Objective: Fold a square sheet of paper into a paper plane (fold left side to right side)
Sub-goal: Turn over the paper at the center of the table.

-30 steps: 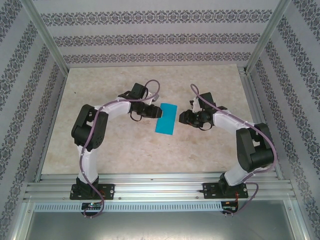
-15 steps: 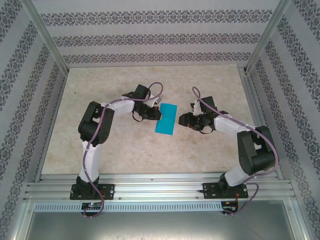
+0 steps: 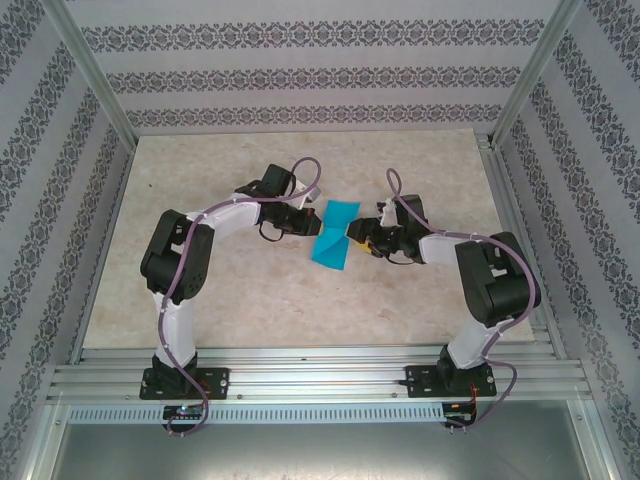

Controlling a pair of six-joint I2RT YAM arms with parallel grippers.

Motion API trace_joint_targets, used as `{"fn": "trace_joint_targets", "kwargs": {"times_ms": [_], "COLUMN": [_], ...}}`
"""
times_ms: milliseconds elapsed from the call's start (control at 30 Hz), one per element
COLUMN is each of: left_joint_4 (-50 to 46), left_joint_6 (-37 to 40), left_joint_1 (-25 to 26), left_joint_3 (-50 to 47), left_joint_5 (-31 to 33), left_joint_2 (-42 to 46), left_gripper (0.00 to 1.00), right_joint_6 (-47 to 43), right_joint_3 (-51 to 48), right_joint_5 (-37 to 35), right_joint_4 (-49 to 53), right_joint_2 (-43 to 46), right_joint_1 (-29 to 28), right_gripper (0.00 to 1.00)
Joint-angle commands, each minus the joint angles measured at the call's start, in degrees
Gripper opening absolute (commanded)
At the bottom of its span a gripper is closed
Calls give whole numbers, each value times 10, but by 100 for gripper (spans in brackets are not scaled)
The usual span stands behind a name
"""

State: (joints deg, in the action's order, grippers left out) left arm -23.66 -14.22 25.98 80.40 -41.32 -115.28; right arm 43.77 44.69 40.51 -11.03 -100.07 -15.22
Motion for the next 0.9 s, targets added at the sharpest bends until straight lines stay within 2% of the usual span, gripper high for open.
{"fn": "trace_joint_targets", "kwargs": {"times_ms": [0,100,433,633,700,867], "left_joint_4": [16,16,20,29,38,112], "left_joint_6": [-7,-6,-10,-13,-13,-45], "left_joint_1": [-1,0,-5,-21,-31,-67], "left_joint_3": [-2,-2,-5,-30,-50,-154], "left_joint_5": [-7,-7,5,20,22,13], "left_joint_2": [1,-2,-5,29,56,170], "left_gripper": [1,1,8,31,35,58], "right_joint_6": [33,28,11,-8,-23,-43], "right_joint_3": [29,49,73,78,85,91], "right_joint_5": [25,20,9,5,2,1], "right_joint_4": [-74,-63,-28,0,23,47], "right_joint_2": [-25,-42,-62,-43,-27,38], "right_joint_1": [-12,-21,-34,-33,-34,-37], "right_gripper": [58,57,28,8,1,0]}}
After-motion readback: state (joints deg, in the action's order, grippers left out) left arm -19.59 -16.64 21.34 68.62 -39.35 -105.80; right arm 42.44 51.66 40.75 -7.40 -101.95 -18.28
